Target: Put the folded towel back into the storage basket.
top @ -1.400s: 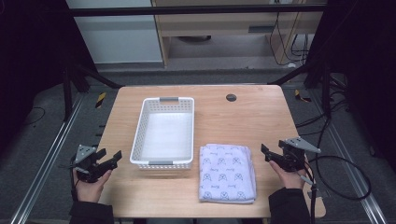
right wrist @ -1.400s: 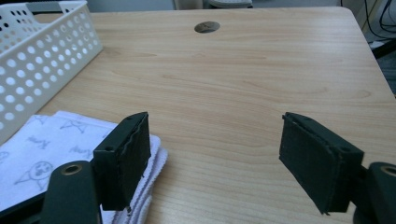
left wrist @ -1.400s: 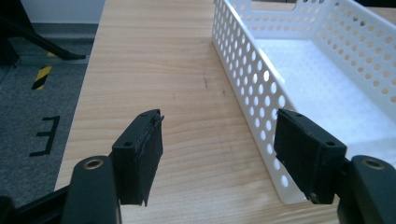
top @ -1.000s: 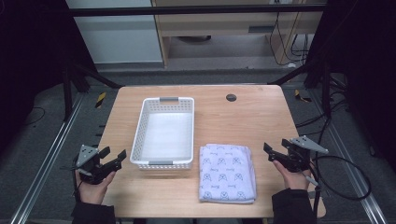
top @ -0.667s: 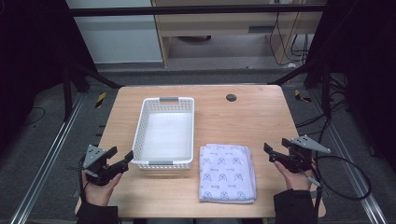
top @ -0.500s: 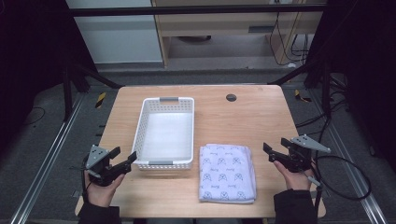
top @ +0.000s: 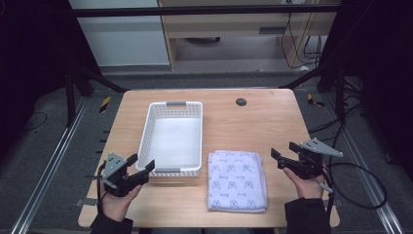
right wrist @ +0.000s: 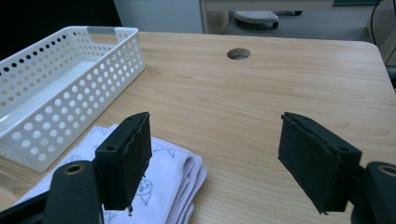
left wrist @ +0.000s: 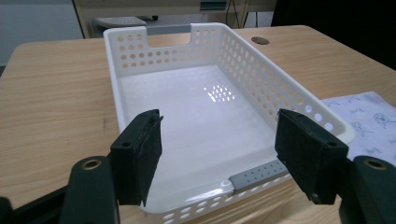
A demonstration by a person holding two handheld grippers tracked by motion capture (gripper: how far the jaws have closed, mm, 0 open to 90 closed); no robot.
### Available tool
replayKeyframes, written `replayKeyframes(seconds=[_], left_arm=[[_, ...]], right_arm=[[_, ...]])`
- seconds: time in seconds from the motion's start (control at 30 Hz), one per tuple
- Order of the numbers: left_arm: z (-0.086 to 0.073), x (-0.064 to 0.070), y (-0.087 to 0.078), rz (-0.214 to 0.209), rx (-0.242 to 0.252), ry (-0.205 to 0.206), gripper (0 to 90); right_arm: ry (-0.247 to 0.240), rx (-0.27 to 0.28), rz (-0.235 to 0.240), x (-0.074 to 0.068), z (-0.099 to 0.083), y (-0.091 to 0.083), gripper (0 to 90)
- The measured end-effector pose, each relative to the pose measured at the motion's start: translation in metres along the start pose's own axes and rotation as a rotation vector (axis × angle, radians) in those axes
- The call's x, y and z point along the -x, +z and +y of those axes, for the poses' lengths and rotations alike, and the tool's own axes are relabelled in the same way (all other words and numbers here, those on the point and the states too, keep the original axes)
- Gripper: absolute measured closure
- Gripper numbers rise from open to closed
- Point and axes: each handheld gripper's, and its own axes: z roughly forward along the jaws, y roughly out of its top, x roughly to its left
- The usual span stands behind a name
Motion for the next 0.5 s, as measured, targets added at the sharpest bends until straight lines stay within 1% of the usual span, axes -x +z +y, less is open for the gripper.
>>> replayKeyframes(seconds=[0.03,0.07,0.1,0.13,0.17,0.27,0.5], left_arm=[[0.000,0.000,0.000,0.000,0.000,0.000,30.6],[0.002,0.005,0.001,-0.005,-0.002,0.008,30.6],[0.002,0.005,0.001,-0.005,-0.002,0.008,30.6],[0.003,0.009,0.002,-0.013,-0.002,0.012,30.6],[0.003,0.009,0.002,-0.013,-0.002,0.012,30.6],[0.005,0.018,0.003,-0.027,0.000,0.023,30.8],[0.006,0.032,0.007,-0.048,-0.008,0.040,31.6]], right_arm=[[0.000,0.000,0.000,0.000,0.000,0.000,25.6],[-0.001,-0.001,0.004,-0.001,0.001,0.000,25.5],[-0.001,-0.001,0.004,-0.001,0.001,0.000,25.5],[-0.005,-0.001,0.008,-0.001,0.002,0.000,25.6],[-0.006,0.000,0.008,-0.002,0.002,0.000,25.7],[-0.011,0.000,0.016,-0.004,0.005,0.000,26.5],[-0.031,-0.023,0.030,-0.006,0.007,0.002,28.6]])
